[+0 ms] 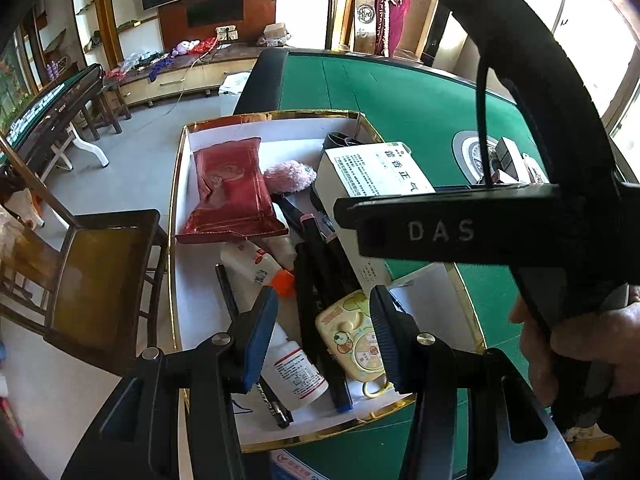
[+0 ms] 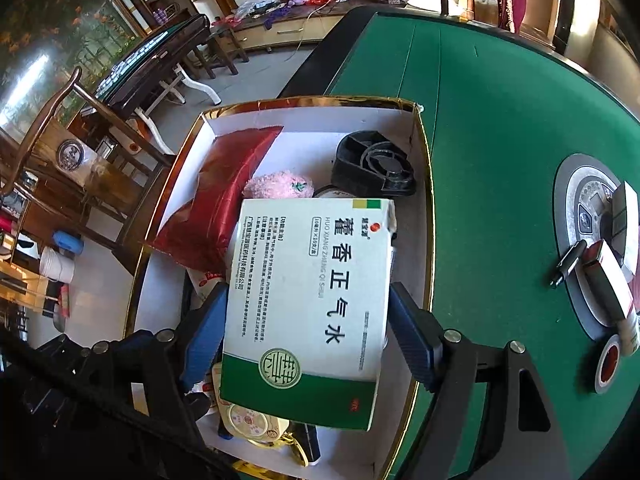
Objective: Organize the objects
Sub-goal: 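Lower the box and tin into the tray and open both tools, then move both open tools back toward the pile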
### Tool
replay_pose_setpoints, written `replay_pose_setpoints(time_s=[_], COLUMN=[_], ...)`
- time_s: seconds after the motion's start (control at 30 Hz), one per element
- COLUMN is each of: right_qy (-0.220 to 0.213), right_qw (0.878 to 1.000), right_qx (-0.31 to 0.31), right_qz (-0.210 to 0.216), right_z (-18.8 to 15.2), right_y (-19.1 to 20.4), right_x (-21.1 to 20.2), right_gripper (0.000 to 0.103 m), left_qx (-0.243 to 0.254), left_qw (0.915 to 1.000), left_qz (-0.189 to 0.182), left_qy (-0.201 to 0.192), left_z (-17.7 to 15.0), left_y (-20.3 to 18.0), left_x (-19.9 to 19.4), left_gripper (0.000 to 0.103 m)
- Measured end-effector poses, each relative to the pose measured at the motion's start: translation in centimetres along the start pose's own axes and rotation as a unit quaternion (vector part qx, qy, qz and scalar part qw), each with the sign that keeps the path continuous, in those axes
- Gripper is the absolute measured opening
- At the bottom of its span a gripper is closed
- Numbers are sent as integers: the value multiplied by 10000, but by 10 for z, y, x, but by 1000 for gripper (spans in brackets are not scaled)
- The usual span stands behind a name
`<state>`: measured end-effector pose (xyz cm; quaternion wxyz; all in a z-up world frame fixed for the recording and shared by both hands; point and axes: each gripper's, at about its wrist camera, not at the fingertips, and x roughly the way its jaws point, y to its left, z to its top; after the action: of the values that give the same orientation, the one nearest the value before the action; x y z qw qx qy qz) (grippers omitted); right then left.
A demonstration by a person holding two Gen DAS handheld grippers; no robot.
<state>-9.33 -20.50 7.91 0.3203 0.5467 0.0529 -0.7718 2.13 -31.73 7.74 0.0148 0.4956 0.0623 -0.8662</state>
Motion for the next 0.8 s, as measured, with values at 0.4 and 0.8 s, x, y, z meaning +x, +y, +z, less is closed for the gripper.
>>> replay_pose_setpoints(time_s=[0.4, 0.8], right_qy=[-344, -536], right_qw=[9989, 9938], right_qx=[246, 931], right_qz=[191, 277], right_z=[5, -15], right_y=[-9, -56], right_x=[-30, -64], right_gripper=[78, 78], left_qx=[98, 311], left_qw=[9998, 9991], left_qz=[119, 178], left_qy=[-148, -219], left_z=[0, -1], left_y=[-5, -29], left_x=[-10, -16], left_gripper=[42, 43])
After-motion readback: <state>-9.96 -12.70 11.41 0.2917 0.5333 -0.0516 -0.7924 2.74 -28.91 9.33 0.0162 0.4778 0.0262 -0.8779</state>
